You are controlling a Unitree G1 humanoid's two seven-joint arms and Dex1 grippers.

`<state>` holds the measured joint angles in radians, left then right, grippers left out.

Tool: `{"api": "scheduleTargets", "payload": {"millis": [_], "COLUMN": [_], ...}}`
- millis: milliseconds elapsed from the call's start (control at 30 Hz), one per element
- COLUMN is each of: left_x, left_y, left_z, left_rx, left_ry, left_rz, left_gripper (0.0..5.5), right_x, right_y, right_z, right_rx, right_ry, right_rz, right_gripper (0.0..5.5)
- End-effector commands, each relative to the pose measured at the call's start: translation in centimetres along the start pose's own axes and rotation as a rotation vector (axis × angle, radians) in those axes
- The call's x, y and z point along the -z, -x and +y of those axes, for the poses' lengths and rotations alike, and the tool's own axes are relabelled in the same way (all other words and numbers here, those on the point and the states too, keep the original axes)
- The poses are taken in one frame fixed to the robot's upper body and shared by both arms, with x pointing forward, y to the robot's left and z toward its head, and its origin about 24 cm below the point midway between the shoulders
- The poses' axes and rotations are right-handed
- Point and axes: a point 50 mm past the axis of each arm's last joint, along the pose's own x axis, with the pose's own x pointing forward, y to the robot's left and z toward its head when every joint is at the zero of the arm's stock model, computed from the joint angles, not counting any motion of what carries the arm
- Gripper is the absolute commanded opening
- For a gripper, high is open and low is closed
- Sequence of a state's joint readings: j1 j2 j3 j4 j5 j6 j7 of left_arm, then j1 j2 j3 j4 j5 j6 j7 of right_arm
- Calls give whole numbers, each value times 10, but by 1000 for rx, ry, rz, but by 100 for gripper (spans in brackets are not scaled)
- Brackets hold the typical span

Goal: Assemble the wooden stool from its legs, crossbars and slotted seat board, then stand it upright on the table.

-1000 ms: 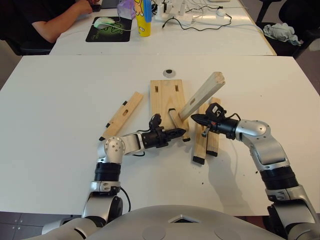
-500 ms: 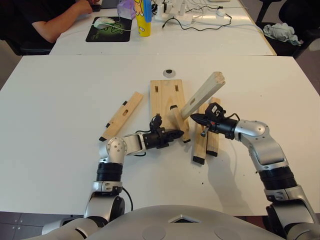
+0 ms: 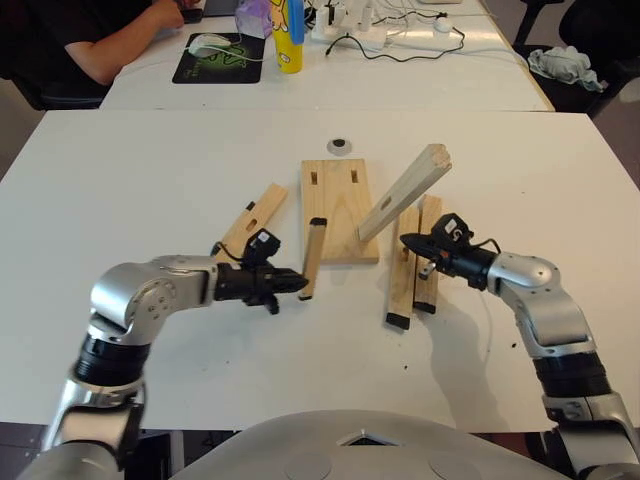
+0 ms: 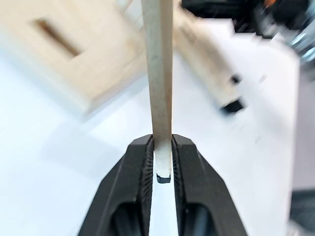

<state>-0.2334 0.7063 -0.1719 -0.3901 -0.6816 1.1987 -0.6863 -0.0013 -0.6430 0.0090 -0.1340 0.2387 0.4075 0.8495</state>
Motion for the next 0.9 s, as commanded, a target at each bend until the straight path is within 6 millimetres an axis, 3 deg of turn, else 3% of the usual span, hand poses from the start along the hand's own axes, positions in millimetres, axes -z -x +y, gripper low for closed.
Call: {"api": "scheduleTargets", "payload": {"millis": [33,133,300,467,633,900], "left_x": [-1,4,8,12,18,33], "left_y": [15,15,-3,-20,-30,-35], "left_z": [3,1,-4,-4,-5,-4], "left_rx": [-2,5,35,25,-15,-121], "left_ry": [-129,-176,-229,-269,-290,-361], "left_rz": [63,96,131,157,152,126], "left_gripper": [41,41,41,41,41,41], "right_x": [-1,-20,-48,-66,-63,-34], "right_y": [30,23,-17,-35,-40,-50], "right_z": [22,43,79,92,94,75], "right_rx": [-235,-380,-417,-412,-395,-217], "right_ry": [-100,-182,-211,-204,-155,33], "right_rz": [3,-111,-286,-343,-291,-105], "right_gripper": [0,0,0,0,0,0]}}
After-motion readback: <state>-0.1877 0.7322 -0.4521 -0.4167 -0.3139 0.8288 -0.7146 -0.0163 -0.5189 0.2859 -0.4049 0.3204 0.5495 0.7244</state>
